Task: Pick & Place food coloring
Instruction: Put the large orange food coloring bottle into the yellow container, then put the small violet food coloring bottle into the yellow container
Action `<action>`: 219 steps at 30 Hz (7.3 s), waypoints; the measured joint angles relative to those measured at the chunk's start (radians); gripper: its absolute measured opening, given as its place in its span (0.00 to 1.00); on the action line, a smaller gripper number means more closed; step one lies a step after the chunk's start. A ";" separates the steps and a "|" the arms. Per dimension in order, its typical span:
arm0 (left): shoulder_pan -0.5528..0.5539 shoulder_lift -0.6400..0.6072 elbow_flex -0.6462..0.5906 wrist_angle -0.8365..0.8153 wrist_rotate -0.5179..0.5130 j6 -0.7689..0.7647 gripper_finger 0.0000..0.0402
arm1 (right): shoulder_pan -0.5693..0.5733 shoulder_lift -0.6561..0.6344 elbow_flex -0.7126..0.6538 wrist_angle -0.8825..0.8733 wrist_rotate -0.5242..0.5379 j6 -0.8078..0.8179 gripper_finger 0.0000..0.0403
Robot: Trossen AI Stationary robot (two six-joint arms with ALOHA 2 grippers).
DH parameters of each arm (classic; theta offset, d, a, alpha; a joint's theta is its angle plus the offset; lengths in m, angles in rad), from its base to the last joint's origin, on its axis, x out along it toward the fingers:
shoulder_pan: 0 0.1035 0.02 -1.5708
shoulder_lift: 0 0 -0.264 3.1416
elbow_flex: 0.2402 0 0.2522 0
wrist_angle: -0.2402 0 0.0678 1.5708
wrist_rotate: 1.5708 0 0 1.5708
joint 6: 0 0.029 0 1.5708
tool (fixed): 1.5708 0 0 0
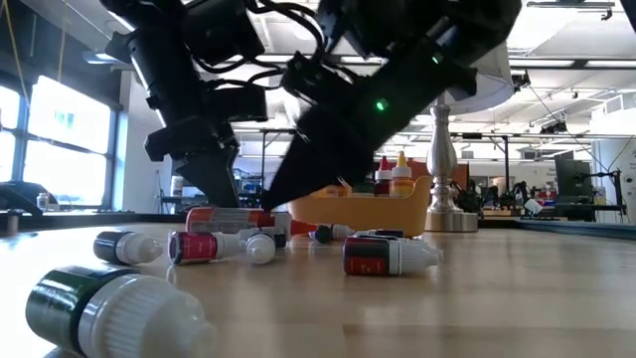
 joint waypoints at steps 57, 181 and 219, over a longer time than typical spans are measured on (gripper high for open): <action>0.000 0.000 0.000 0.027 -0.013 0.003 0.02 | -0.050 0.101 -0.263 0.629 -0.128 -0.081 0.28; -0.257 -0.572 -0.255 0.088 -0.484 -0.268 0.02 | 0.197 -0.282 -0.272 0.047 0.094 0.104 0.34; -0.275 -0.594 -0.580 0.704 -0.421 -0.209 0.02 | 0.038 -0.160 -0.371 0.507 0.353 -0.124 0.17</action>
